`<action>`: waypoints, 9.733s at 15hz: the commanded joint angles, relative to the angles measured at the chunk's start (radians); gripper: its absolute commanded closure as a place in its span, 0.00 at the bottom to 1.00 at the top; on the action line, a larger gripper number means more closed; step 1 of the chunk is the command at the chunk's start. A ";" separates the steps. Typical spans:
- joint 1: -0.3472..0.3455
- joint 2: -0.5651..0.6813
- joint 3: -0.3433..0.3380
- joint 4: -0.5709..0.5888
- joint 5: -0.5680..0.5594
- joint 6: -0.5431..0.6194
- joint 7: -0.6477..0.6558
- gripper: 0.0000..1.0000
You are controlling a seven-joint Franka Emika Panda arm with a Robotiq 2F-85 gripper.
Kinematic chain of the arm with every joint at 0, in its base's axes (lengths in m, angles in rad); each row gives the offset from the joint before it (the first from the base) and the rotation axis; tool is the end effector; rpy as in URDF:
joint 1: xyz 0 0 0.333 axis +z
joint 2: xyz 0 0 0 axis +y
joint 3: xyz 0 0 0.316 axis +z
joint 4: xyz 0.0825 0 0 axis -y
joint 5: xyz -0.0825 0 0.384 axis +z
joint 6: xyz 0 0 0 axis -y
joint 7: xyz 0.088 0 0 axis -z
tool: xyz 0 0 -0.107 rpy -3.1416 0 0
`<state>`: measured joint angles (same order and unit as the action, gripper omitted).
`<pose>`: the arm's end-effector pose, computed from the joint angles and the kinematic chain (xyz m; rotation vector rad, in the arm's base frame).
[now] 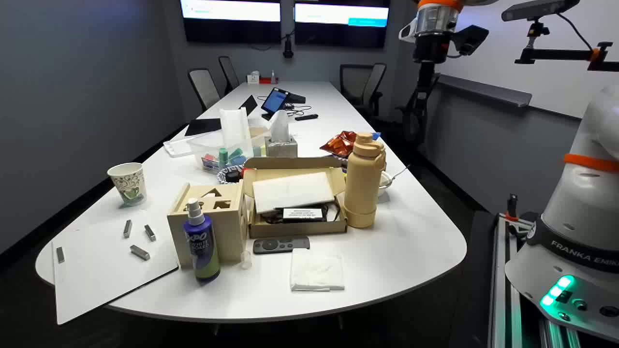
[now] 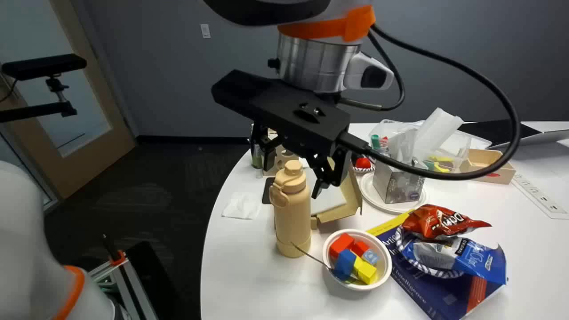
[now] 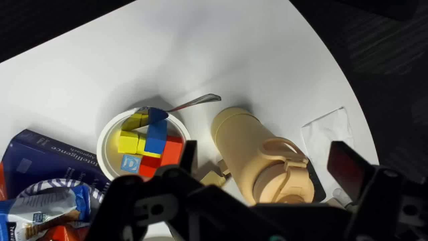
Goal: Use the silver object to stir the objects in the bowl
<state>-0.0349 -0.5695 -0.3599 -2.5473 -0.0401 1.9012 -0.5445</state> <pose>0.3382 -0.1455 0.4406 -2.9385 -0.3363 0.0422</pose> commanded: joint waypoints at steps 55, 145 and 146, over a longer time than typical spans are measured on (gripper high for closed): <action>-0.249 0.492 0.014 -0.200 1.019 0.473 0.362 0.00; -0.219 0.319 0.026 -0.196 0.637 0.239 0.381 0.99; -0.225 0.322 0.029 -0.196 0.618 0.217 0.392 0.99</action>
<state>-0.2523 -0.2452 -0.3241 -2.7441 0.5959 2.1853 -0.1432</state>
